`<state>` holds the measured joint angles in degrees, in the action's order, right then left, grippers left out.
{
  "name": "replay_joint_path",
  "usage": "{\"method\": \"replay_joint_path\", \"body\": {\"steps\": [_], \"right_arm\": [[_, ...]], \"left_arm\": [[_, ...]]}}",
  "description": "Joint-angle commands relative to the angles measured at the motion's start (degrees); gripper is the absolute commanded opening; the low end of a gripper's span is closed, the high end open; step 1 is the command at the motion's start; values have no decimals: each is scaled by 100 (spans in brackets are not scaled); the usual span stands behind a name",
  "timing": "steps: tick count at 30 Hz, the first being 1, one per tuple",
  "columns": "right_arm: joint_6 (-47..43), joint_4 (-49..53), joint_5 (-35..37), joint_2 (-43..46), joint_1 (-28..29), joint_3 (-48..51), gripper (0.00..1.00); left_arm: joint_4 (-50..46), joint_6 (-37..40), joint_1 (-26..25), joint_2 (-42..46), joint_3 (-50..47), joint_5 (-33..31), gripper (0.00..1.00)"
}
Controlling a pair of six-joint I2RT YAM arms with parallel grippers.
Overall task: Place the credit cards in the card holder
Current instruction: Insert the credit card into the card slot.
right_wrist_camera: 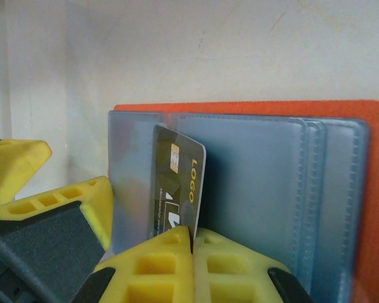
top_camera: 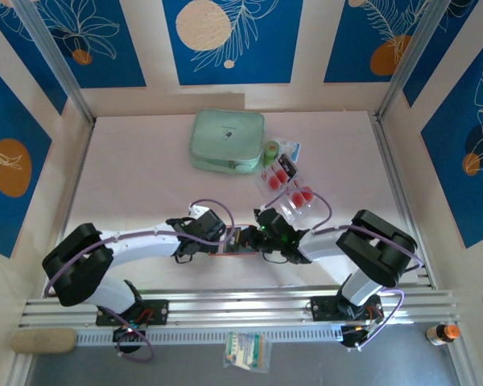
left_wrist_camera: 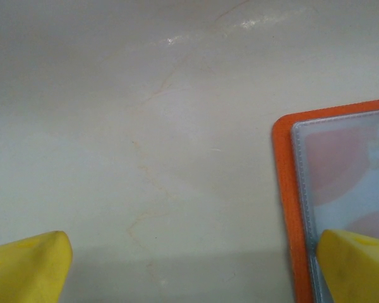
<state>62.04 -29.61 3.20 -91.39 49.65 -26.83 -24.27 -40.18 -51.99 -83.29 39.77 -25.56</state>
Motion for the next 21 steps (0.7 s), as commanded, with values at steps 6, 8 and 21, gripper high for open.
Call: {"method": "replay_joint_path", "body": {"steps": [6, 8, 21], "right_arm": [[-19, 831, -408, -437, -82, -269, 0], [-100, 1019, -501, -496, -87, -410, 0], [-1845, 3612, -922, 243, -443, -1739, 47]], "left_arm": [[-130, -44, -2, 84, -145, -32, 100], [-132, -42, -1, 93, -128, -37, 100], [-469, -78, 177, 874, 104, -171, 100]]}}
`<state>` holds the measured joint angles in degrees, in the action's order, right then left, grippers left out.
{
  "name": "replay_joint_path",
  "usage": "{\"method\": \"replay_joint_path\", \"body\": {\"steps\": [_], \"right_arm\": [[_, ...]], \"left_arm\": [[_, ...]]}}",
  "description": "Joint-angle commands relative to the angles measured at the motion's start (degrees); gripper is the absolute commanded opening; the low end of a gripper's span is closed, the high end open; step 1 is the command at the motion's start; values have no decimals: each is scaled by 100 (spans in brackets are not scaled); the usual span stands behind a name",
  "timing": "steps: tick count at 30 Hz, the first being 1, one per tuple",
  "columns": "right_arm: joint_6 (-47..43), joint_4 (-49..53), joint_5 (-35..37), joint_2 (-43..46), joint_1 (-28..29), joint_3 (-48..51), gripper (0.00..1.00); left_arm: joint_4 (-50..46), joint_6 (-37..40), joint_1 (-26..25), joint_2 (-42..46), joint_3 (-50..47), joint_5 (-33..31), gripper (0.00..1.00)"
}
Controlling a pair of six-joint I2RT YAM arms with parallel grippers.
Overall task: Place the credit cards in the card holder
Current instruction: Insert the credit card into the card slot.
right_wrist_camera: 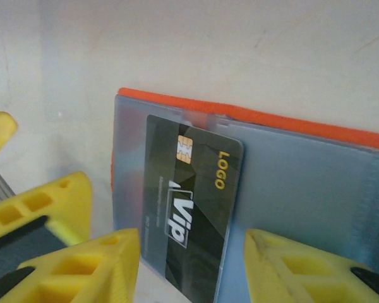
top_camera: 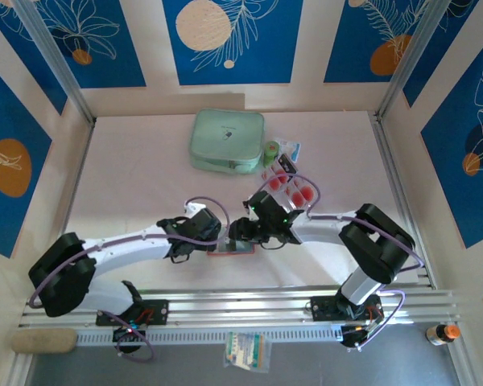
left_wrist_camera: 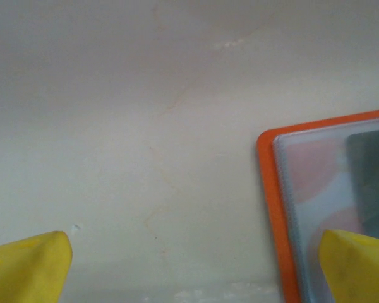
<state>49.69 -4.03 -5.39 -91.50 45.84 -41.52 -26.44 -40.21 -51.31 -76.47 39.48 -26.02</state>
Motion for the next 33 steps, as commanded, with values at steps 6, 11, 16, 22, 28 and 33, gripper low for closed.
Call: {"method": "replay_joint_path", "body": {"steps": [6, 11, 16, 22, 28, 33], "right_arm": [[-967, 1654, 77, 91, -49, -773, 31], [-1066, 1763, 139, -262, 42, -1045, 15], [-1134, 1808, 161, -579, 148, -1238, 9], [-1221, 1947, 273, -895, 244, -1470, 8], [-1260, 2114, 284, -1299, 359, -1801, 5], [-1191, 2152, 236, -1526, 493, -2021, 3]], "left_arm": [[-299, -58, 364, 226, -6, -79, 100], [-301, -84, 498, 73, -134, -17, 100], [-253, -94, 538, -202, -169, 34, 100], [-132, -84, 535, -532, -168, 105, 100], [-14, -9, 542, -795, -134, 175, 100], [54, 4, 535, -853, -147, 211, 100]]}}
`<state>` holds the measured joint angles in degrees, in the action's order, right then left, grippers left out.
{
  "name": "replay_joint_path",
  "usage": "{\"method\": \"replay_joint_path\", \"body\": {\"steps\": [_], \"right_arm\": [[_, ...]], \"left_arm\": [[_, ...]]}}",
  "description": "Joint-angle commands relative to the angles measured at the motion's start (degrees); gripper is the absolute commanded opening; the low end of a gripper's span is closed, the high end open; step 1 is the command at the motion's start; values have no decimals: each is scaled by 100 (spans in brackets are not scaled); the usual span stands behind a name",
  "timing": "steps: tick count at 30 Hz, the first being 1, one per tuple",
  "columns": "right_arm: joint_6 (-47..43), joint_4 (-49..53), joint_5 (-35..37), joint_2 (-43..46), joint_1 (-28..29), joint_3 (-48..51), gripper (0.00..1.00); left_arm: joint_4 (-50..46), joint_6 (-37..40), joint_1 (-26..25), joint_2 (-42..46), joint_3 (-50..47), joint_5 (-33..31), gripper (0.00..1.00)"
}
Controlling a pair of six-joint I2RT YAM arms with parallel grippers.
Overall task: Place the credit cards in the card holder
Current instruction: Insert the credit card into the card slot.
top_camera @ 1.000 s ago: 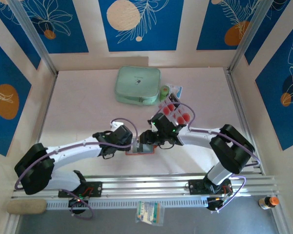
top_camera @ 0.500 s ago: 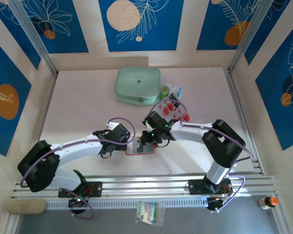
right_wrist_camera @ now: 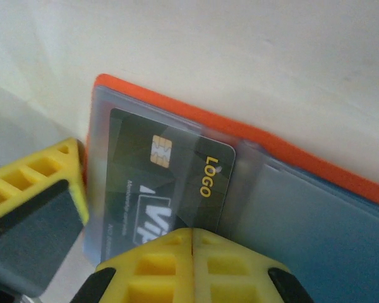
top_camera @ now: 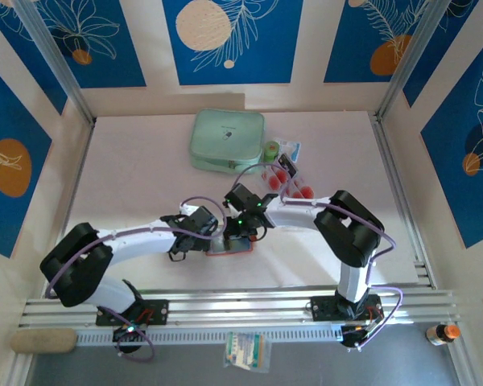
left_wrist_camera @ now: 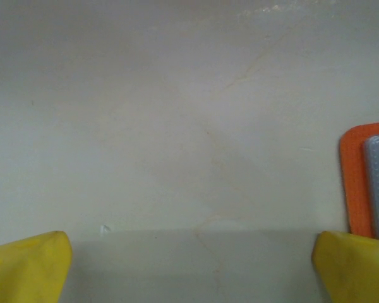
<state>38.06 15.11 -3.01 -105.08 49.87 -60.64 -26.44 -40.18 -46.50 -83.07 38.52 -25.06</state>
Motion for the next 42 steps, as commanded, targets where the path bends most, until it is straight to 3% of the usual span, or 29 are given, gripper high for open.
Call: {"method": "replay_joint_path", "body": {"steps": [1, 17, 42], "right_arm": [[-3, 238, -28, -171, 109, -144, 3], [344, 261, 204, 871, 3, 432, 2], [544, -140, 34, 213, 58, 222, 0]], "left_arm": [[55, -7, 54, -178, -62, 115, 100], [-551, -182, 114, 800, -64, -295, 100], [-47, -52, 154, 35, -174, -12, 100]]}}
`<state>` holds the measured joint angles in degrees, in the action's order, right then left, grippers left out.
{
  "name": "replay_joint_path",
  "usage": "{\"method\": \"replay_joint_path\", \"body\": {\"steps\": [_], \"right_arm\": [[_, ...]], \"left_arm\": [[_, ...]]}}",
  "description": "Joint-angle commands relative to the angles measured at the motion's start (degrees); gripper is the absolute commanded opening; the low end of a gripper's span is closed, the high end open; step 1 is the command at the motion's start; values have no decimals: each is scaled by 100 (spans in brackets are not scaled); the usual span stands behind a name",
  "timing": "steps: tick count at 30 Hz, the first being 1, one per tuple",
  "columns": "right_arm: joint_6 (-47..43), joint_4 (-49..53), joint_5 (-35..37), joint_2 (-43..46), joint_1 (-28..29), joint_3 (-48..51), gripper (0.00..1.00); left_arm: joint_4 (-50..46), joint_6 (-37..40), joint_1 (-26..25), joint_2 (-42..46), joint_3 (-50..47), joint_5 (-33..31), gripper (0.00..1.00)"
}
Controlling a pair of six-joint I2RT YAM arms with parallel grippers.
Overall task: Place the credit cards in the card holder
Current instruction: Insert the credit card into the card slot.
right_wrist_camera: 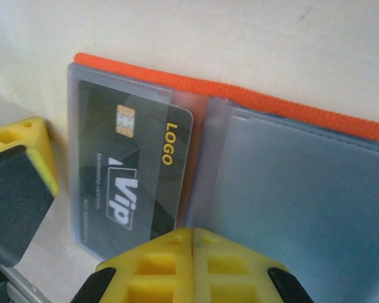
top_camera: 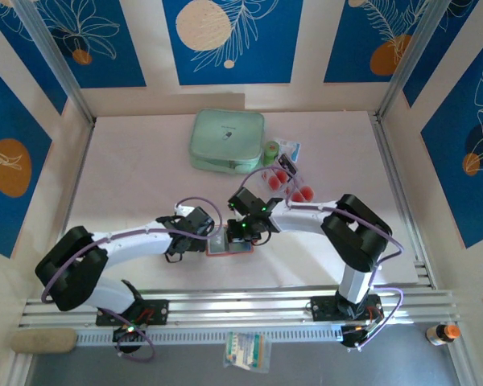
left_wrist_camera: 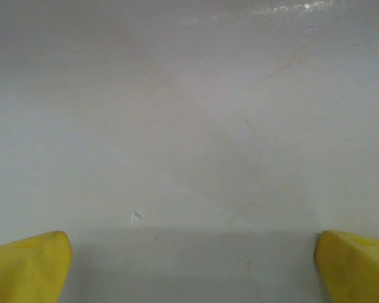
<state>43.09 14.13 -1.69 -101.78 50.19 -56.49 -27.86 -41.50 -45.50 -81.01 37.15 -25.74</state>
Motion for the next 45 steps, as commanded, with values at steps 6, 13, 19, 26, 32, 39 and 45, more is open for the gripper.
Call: {"method": "replay_joint_path", "body": {"steps": [6, 13, 19, 26, 32, 39, 45], "right_arm": [[32, -51, -181, -211, 68, -296, 0], [14, -51, -296, -325, 155, -405, 0], [15, -45, -358, -437, 205, -512, 0], [-20, 53, -314, -213, 183, -503, 0], [-68, 166, -244, 382, -7, -342, 0], [-219, 342, -185, 1023, -376, -83, 4], [-374, 354, -271, 1323, -834, 207, 8]], "left_arm": [[175, 114, 50, -340, -3, 119, 100], [227, 106, 50, -338, -54, 161, 100], [192, 69, 47, -210, -66, 174, 100], [-81, 63, 49, 165, 28, 44, 100], [-432, 63, 59, 624, 169, -139, 100], [-668, 123, 67, 1082, 480, -132, 100], [-583, 166, 67, 1156, 773, 213, 100]]}}
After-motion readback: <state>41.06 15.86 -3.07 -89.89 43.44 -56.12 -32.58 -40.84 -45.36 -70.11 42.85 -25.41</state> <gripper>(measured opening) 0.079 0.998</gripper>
